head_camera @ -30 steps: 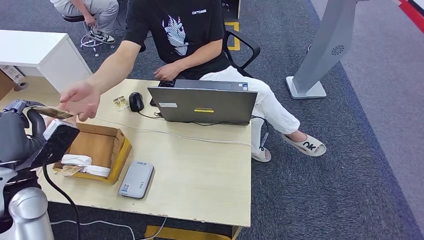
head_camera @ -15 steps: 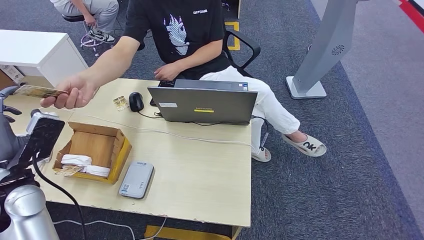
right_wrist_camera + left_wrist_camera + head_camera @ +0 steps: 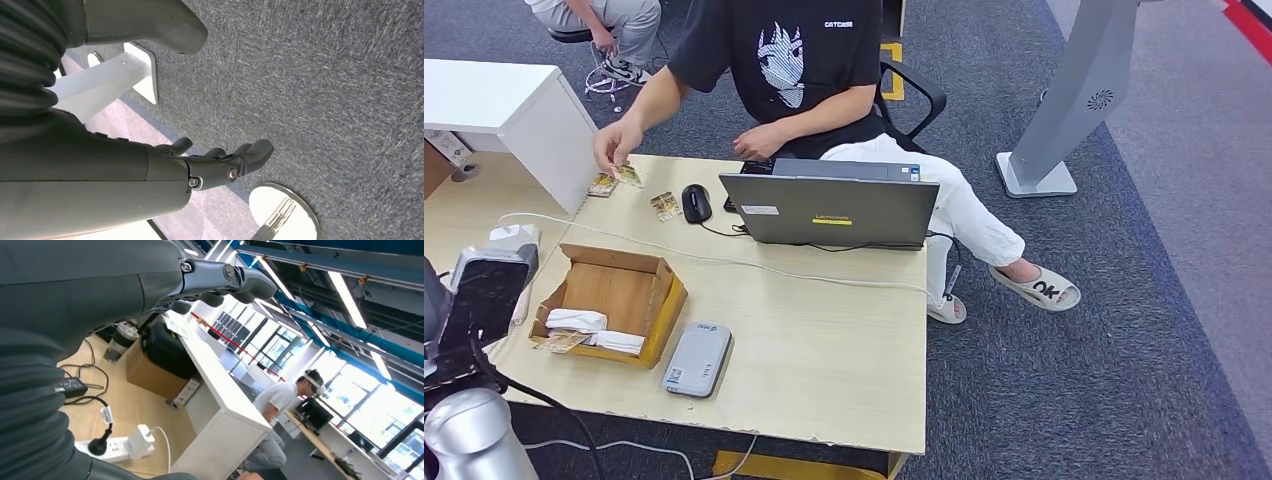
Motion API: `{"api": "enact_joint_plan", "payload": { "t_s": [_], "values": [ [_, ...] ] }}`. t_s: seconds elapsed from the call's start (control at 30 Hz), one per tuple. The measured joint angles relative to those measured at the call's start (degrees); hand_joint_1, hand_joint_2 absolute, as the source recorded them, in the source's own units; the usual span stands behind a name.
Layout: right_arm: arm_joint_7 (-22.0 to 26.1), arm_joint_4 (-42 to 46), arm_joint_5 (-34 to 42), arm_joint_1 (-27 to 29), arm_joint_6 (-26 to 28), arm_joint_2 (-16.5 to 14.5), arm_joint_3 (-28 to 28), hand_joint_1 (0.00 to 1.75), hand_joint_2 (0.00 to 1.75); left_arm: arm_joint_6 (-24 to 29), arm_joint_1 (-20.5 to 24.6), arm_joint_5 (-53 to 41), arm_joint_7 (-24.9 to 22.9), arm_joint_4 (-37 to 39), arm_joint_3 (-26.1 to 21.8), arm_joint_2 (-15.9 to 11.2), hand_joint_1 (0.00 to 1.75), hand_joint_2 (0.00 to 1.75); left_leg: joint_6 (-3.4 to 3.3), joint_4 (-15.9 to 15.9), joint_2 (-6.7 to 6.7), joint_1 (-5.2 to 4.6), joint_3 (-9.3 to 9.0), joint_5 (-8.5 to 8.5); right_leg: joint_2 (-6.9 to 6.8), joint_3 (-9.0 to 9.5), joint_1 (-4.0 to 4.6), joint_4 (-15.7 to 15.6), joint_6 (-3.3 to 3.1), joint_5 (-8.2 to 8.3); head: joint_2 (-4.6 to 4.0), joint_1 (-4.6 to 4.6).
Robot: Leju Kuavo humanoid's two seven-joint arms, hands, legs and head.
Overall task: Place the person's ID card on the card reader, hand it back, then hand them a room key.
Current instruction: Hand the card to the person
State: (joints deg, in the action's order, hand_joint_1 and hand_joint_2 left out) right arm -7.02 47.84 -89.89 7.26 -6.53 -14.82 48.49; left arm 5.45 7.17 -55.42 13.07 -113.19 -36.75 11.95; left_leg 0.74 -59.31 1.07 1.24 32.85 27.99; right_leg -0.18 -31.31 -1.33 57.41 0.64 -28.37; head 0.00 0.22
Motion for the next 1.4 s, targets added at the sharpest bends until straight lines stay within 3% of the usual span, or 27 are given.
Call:
{"api": "enact_joint_plan", "payload": {
  "t_s": [0.23,0.43,0.53,0.6,0.73,0.83,1.0,1.13,1.4],
  "values": [
    [-2.18,0.03,4.19,0.13,0.21,-0.02,-0.02,0.0,1.75,-0.05,-5.14,15.95,4.82,-5.48,-6.34,4.22,0.0,1.75,0.0,0.0,-0.02,0.0,0.04,0.01,0.01,-0.07,0.0,0.0,0.0,-0.01,0.0,0.0],
    [-4.67,0.94,7.88,0.26,-0.64,-0.02,-1.16,0.0,1.75,2.14,-9.14,26.62,3.4,-8.16,-14.92,5.87,0.0,1.75,0.03,0.01,-0.1,0.01,0.04,0.03,0.09,-0.14,0.01,0.0,-0.01,-0.02,0.0,0.0],
    [-4.91,1.54,8.74,0.26,-0.85,-0.02,-1.74,0.0,1.75,6.71,-10.57,28.99,1.31,-8.17,-17.77,6.26,0.0,1.75,0.03,0.01,-0.1,0.01,0.05,0.03,0.08,-0.14,0.0,0.0,-0.01,-0.02,0.0,0.01],
    [-4.89,1.95,9.27,0.26,-0.96,-0.02,-2.19,0.0,1.75,13.49,-11.65,29.98,-0.97,-7.69,-18.68,6.49,0.0,1.75,0.03,0.01,-0.15,0.0,0.03,0.03,0.14,-0.15,0.0,0.0,-0.01,-0.01,0.0,0.0],
    [-4.55,2.52,9.41,0.23,-1.19,-0.02,-2.86,0.0,1.75,25.61,-13.19,27.74,-4.74,-4.5,-19.86,6.81,0.0,1.75,0.02,0.01,-0.1,0.0,0.04,0.03,0.07,-0.14,0.0,-0.01,0.0,-0.01,0.0,0.02],
    [-4.27,2.62,9.27,0.21,-1.28,-0.02,-2.93,0.0,1.75,30.2,-13.81,25.03,-6.37,-2.19,-20.42,6.89,0.0,1.75,0.02,0.01,-0.11,0.0,0.05,0.03,0.08,-0.14,0.0,-0.01,0.0,-0.01,0.0,0.01],
    [-4.15,2.71,9.12,0.21,-1.25,-0.02,-2.96,0.0,1.75,31.71,-14.33,24.64,-8.02,-0.16,-20.79,6.97,0.0,1.75,0.02,0.01,-0.11,0.0,0.04,0.03,0.09,-0.14,0.0,-0.01,0.0,-0.01,0.0,0.02],
    [-2.46,2.69,6.79,0.17,-1.08,-0.02,-2.86,0.0,1.75,34.07,-13.87,22.42,-16.67,2.78,-22.24,7.14,0.0,1.75,0.02,0.01,-0.11,0.0,0.04,0.03,0.09,-0.14,0.0,-0.01,0.0,-0.01,0.0,0.0],
    [2.49,1.31,0.31,0.14,0.85,-0.02,-1.14,0.0,1.75,34.32,-6.97,8.1,-29.86,20.04,-34.14,7.64,0.0,1.75,0.02,0.01,-0.07,0.0,0.06,0.03,0.04,-0.09,0.0,-0.01,0.0,-0.01,0.0,0.01]
  ]
}}
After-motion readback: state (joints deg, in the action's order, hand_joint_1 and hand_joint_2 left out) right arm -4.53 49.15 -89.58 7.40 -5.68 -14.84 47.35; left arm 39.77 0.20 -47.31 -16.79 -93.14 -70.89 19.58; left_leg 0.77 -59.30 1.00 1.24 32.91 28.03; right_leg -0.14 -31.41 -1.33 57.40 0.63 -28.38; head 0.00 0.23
